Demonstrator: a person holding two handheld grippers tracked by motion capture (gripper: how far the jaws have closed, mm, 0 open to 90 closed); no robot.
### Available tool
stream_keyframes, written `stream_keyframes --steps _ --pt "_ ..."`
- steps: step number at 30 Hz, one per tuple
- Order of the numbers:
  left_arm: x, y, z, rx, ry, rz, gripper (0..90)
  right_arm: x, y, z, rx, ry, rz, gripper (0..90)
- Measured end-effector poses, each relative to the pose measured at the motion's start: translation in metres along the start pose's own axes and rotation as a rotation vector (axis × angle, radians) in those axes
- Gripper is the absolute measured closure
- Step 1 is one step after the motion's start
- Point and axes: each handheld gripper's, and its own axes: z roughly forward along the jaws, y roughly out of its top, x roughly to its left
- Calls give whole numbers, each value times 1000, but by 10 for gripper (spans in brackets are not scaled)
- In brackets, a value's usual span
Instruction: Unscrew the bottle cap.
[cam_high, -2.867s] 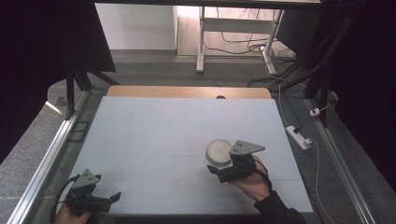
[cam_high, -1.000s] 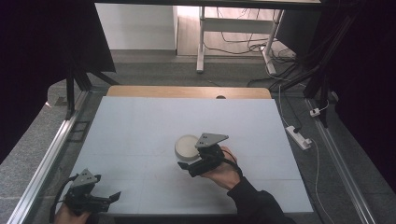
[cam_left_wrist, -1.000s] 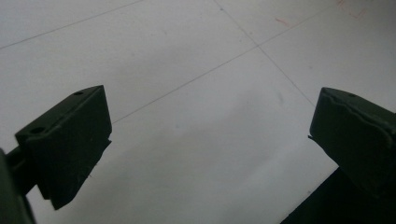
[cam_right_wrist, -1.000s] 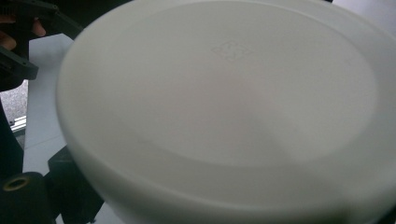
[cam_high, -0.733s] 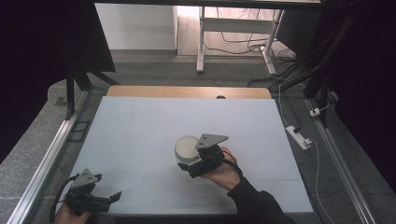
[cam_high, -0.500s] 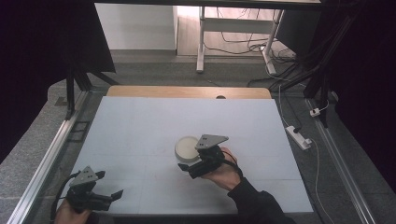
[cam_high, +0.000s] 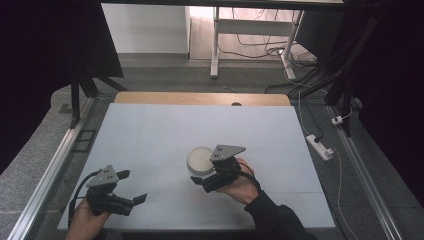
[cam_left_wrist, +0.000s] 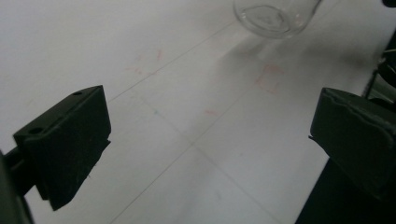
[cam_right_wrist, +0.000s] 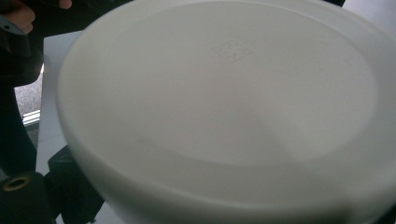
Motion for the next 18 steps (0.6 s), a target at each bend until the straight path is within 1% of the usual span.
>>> stream_keyframes --steps 3,8,9,10,12,15,18 --pt "-3 13 6 1 -20 30 0 0 0 -1 -2 2 -3 64" --pt "-7 33 22 -25 -58 63 0 1 0 -2 -6 11 -6 64" --pt "-8 42 27 -27 -69 90 0 1 0 -1 -6 13 -7 64" --pt "-8 42 27 -27 -69 90 0 1 0 -1 -6 13 -7 64" --pt "-9 50 30 -37 -78 114 0 1 0 -1 -7 17 -8 64" --pt "-8 60 35 -60 -103 133 0 2 0 0 -10 24 -10 64" --pt "-6 69 41 -68 -126 158 0 2 1 0 -11 33 -9 64"
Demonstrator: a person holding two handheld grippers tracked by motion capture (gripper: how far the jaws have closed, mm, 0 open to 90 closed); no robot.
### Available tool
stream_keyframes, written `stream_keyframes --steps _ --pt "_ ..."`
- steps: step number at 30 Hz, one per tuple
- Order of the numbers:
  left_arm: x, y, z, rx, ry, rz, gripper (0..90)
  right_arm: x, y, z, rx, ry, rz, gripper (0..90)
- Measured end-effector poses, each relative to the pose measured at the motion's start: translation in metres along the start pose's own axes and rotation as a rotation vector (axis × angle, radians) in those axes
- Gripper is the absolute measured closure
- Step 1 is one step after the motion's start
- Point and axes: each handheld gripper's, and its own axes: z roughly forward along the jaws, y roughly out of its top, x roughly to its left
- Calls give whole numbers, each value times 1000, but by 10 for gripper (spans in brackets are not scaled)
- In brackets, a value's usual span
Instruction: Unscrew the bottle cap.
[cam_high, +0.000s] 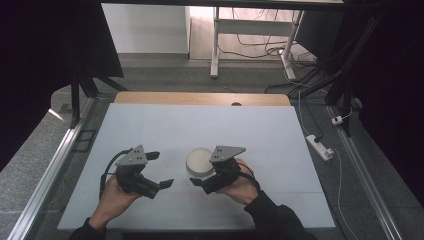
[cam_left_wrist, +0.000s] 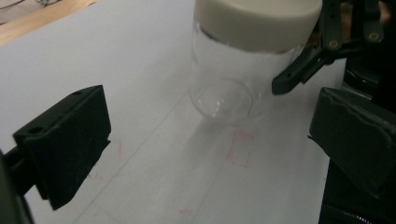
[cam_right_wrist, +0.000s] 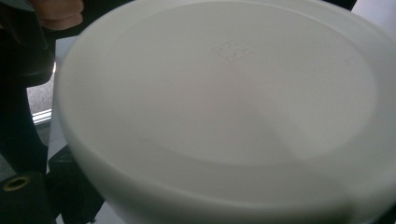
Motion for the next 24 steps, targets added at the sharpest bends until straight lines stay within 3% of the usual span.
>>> stream_keyframes --steps 9,14,18,24 --pt "4 21 22 3 -44 -6 0 1 0 2 4 6 -6 64" --pt "-1 34 30 -1 -75 44 0 1 -1 3 5 12 -12 64" --pt "-2 43 43 12 -133 83 0 1 -1 5 7 20 -14 64" --pt "0 49 56 20 -181 93 0 2 0 6 6 28 -17 64"
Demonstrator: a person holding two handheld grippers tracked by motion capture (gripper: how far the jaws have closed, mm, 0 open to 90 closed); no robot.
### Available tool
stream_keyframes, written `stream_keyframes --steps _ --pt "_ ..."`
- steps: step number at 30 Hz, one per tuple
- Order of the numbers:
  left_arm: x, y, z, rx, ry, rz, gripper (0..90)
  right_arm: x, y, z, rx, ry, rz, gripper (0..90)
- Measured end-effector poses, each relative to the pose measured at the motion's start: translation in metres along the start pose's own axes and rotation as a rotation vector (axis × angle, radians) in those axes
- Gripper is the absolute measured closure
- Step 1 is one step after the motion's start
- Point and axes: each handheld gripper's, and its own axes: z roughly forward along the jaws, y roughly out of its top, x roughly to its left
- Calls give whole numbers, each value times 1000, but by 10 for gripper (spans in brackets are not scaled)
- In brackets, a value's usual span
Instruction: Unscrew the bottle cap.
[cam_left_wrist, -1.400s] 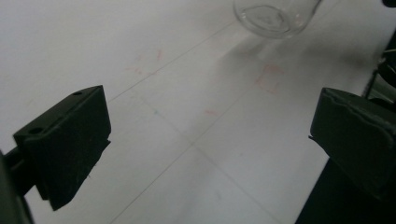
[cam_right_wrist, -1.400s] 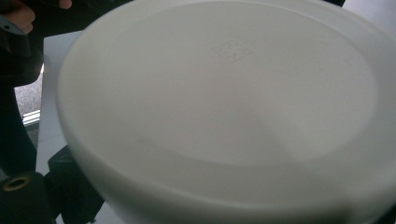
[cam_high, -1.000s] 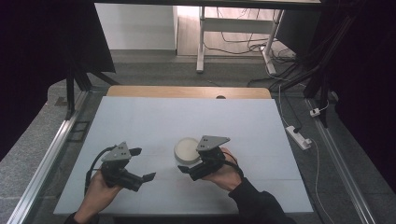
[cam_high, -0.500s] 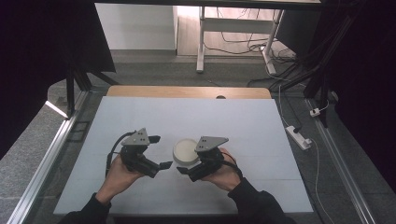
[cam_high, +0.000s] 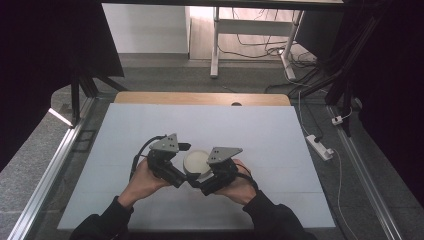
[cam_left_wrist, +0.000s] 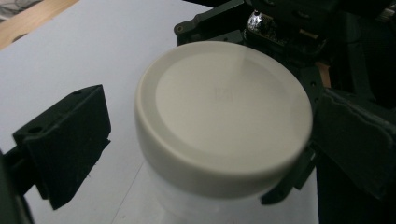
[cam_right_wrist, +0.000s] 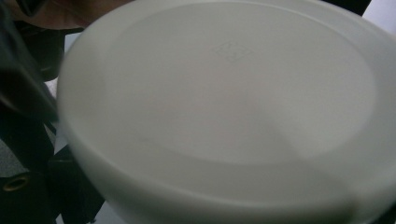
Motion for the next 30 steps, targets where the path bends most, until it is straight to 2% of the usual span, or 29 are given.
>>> stream_keyframes --steps 9,16,18,23,24,25,26,27,28,29,30 --pt "1 6 16 18 -69 49 5 1 0 0 -1 11 -1 64" --pt "5 6 14 2 -81 53 73 1 0 0 -6 16 0 64" --pt "4 5 14 0 -73 56 75 1 0 0 -7 16 0 65" --pt "2 6 14 10 -38 35 77 0 0 1 -2 4 11 65" --pt "0 7 15 13 -16 22 78 0 0 1 -2 0 13 65" --pt "0 7 15 13 -16 22 78 0 0 1 -2 -6 15 65" --pt "-2 8 16 19 13 12 78 0 0 1 -1 -12 17 65" --pt "-2 8 16 19 13 12 78 0 0 1 -1 -12 17 65" --pt "-5 9 17 19 47 -1 78 -1 0 1 2 -27 20 65" --pt "-6 10 17 22 63 -10 78 -1 0 1 -1 -31 24 65" --pt "-6 10 17 22 63 -10 78 -1 0 1 1 -37 28 65"
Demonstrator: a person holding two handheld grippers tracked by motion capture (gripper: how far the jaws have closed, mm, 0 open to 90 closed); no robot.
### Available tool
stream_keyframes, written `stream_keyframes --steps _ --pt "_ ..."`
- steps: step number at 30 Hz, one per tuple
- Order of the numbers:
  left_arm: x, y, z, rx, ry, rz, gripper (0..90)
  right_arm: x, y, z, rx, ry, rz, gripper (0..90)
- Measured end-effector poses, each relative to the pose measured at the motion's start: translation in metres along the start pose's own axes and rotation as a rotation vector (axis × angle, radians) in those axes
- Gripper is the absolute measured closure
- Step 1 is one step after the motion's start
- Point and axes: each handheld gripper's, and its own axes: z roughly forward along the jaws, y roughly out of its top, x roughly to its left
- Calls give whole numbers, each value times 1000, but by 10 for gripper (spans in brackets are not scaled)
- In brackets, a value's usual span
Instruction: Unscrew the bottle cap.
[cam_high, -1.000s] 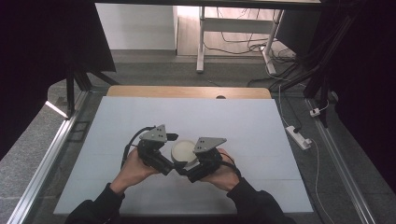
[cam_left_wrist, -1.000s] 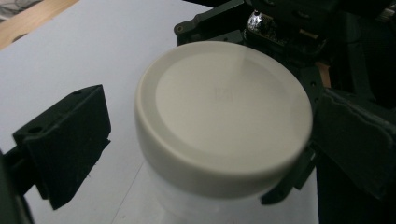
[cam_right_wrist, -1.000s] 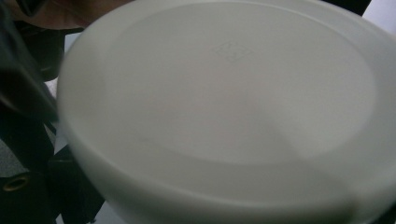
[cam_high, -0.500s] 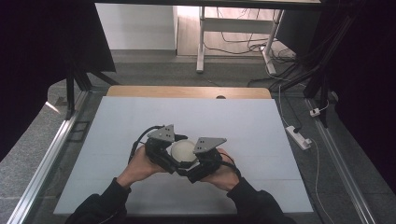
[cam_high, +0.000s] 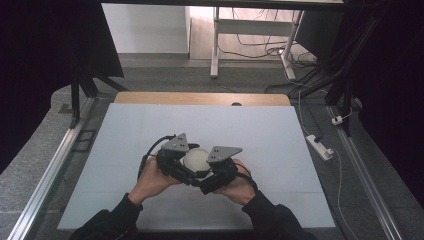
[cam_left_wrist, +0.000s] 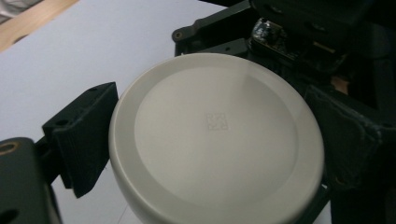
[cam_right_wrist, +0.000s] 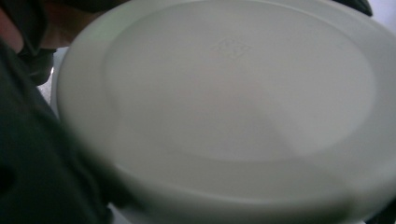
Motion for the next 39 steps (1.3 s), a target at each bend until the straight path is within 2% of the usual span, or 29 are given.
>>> stream_keyframes --steps 1,2,3,6,10,11,12,13,14,15,16,17,18,20,21,22,23,26,28,30,33,36,37,38,39 --pt "-3 1 1 2 41 -26 78 0 0 0 1 -7 4 65" --pt "-3 1 1 2 41 -26 78 0 0 0 1 -17 9 65" --pt "-7 3 3 6 81 -45 78 -1 0 0 0 -23 9 65" --pt "-10 4 6 8 103 -58 77 -1 0 0 4 -34 13 65" --pt "-7 3 5 -3 79 -45 69 -2 -1 -1 1 -31 16 65" --pt "-6 3 5 10 76 -36 51 -2 0 -1 -3 -27 15 65" --pt "-5 3 2 18 69 -2 0 -1 0 -2 -8 -19 13 65" --pt "-4 3 -1 7 43 9 0 -1 0 -2 -10 -15 10 65" --pt "-4 3 -1 7 43 9 0 -1 0 -2 -10 -15 10 65" --pt "0 2 -7 -11 5 22 0 -1 1 -3 -13 -7 10 65" --pt "0 2 -7 -11 5 22 0 -1 1 -3 -15 -4 9 65" --pt "4 2 -12 -9 -30 40 0 -2 1 -3 -16 2 8 65" --pt "6 1 -14 -11 -48 46 0 -2 1 -4 -15 8 6 65" --pt "11 -1 -17 -13 -116 55 0 -2 1 -4 -16 28 4 65" --pt "12 -2 -17 -13 -134 67 1 -2 1 -4 -19 42 0 65" --pt "12 -2 -17 -13 -134 67 7 -1 1 -4 -19 52 -5 65" --pt "13 -4 -17 1 -159 96 11 0 1 -4 -20 61 -11 65" --pt "14 -5 -16 8 -158 106 19 3 2 -3 -20 82 -33 65" --pt "15 -6 -15 -2 -196 116 35 4 2 -3 -20 93 -37 65" --pt "15 -6 -16 -7 -211 124 71 5 2 -2 -17 98 -45 65" --pt "15 -7 -16 -14 -221 140 75 6 2 -3 -14 105 -55 65" --pt "14 -7 -15 -18 -209 132 76 6 2 -2 -14 103 -55 65" --pt "13 -6 -14 -15 -187 117 76 6 2 -2 -13 90 -49 65" --pt "13 -6 -14 -15 -187 117 77 5 2 -2 -12 83 -44 65" --pt "12 -5 -12 -9 -155 95 77 5 2 -2 -8 73 -40 65"
